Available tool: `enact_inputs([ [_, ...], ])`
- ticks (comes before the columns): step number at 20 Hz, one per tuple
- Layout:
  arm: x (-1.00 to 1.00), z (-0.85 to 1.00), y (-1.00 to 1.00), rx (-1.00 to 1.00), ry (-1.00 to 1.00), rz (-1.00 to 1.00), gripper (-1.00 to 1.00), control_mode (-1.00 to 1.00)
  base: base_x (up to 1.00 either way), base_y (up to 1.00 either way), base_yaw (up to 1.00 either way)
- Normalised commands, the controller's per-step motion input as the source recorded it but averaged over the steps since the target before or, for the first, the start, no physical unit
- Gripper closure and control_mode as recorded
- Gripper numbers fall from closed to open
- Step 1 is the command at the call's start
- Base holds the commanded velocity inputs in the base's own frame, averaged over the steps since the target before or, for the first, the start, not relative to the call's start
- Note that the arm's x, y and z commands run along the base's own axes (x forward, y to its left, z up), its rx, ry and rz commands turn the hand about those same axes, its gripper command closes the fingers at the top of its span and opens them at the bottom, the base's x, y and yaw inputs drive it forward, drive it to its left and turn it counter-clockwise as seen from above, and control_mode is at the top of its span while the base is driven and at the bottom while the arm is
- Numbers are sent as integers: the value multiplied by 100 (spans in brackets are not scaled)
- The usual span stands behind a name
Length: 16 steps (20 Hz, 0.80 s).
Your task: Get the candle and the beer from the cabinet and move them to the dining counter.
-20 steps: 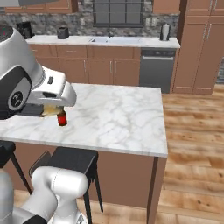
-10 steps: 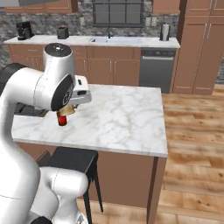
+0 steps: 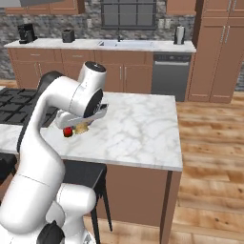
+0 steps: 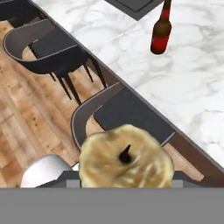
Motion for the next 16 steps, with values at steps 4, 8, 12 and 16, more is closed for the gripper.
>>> enact_inputs([
  [4,59,-15,0,0,2,16,100,-100,0,0,0],
  [8,44,-9,0,0,0,2,100,-100,0,0,0],
  [12,43,-15,0,3,-3,0,100,-100,0,0,0],
  [16,41,-32,0,8,-1,0,100,-100,0,0,0],
])
